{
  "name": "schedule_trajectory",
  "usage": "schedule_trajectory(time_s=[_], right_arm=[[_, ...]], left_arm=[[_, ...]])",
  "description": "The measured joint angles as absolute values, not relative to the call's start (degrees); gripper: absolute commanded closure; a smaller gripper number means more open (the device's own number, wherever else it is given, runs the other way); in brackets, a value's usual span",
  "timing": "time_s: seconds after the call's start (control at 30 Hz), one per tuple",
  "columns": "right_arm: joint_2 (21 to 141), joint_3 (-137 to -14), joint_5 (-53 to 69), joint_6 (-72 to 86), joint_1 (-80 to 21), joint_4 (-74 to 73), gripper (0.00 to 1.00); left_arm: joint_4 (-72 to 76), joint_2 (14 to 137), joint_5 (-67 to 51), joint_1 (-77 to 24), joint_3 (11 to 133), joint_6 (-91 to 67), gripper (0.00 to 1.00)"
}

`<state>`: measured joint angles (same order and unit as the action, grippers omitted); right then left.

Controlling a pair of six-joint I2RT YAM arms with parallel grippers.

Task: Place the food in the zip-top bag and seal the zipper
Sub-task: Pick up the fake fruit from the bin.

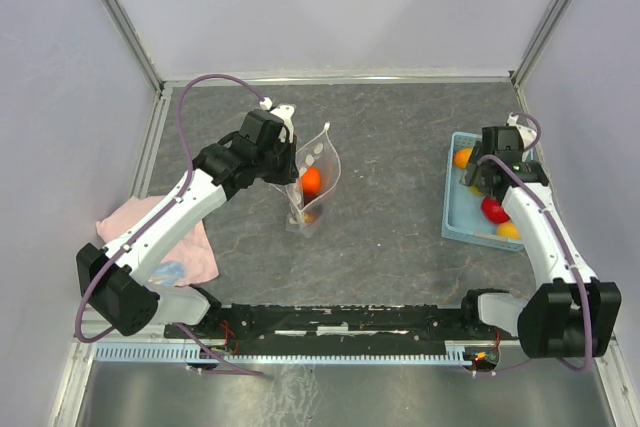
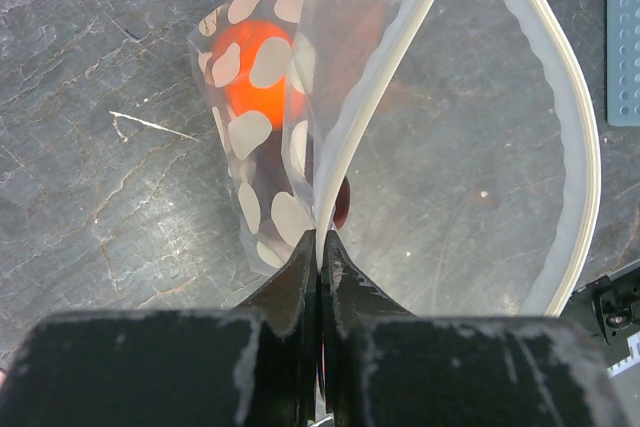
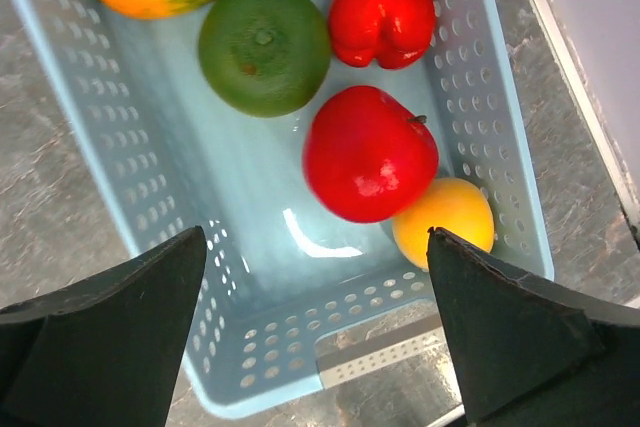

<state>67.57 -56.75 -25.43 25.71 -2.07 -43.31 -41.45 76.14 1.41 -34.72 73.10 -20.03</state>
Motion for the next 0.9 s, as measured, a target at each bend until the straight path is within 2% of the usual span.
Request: schedule_trajectory(time_s=[0.33, 0.9], right_arm=[[74.3, -51.7, -18.2, 25.1, 10.1, -36.5, 0.01], [84.5, -48.6, -10.7, 24.6, 15.5, -27.7, 0.01]], left_arm=[[-41.5, 76.1, 1.4, -34.7, 73.1, -20.0, 0.97], [-41.5, 76.1, 1.4, -34.7, 73.1, -20.0, 0.97]])
